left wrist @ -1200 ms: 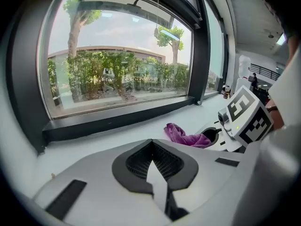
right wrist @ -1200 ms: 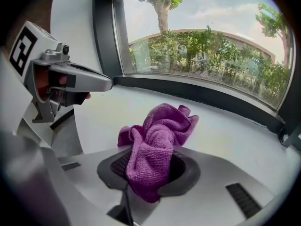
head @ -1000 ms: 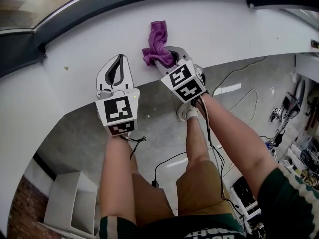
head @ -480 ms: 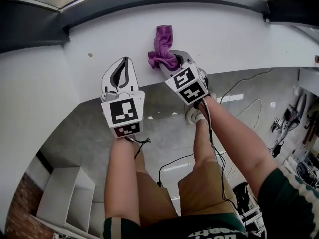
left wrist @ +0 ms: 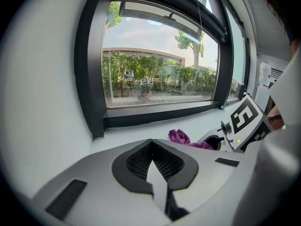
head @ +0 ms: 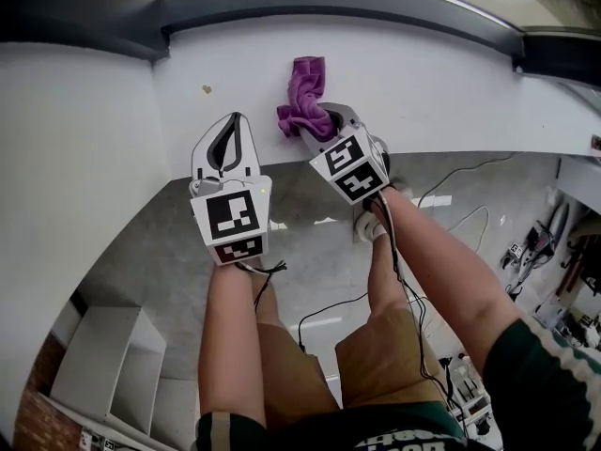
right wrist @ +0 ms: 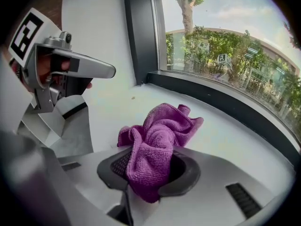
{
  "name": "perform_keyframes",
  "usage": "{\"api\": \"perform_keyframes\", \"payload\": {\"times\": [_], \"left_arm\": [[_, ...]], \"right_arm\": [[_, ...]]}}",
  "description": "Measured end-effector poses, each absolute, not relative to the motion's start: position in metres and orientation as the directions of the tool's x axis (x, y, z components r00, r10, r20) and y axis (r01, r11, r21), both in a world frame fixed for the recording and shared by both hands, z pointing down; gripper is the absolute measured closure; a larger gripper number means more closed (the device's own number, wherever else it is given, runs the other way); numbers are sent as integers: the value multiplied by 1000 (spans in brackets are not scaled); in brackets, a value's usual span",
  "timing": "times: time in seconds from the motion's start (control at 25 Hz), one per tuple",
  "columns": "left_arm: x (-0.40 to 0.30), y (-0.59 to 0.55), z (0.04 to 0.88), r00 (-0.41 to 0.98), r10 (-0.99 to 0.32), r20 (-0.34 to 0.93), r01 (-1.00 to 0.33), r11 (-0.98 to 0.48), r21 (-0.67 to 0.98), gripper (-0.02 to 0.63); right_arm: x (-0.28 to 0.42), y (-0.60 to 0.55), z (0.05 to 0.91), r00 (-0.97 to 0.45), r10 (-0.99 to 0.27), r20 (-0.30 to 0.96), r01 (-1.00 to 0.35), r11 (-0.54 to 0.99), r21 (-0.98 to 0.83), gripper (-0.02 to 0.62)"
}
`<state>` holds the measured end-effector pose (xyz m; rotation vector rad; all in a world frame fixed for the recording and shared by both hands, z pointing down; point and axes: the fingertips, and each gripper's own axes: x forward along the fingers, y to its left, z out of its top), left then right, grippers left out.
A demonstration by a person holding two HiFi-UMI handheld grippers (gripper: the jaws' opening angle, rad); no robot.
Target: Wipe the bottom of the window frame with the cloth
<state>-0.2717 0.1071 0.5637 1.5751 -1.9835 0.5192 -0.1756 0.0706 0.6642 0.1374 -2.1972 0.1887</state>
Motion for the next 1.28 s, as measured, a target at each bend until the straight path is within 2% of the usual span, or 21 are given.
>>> {"api": "perform_keyframes", "payload": {"times": [0.64,1.28], "left_arm": [[-331,150,554,-223,-737,638,-945,324,44,601],[-358,175,557,-258,-719,646,-924,379,53,601]], "right_arm": [[-274,128,659,-629,57,775,-73,988,-133,468],[-329,156,658,-647,116,753,-5,988,-156,468]]}}
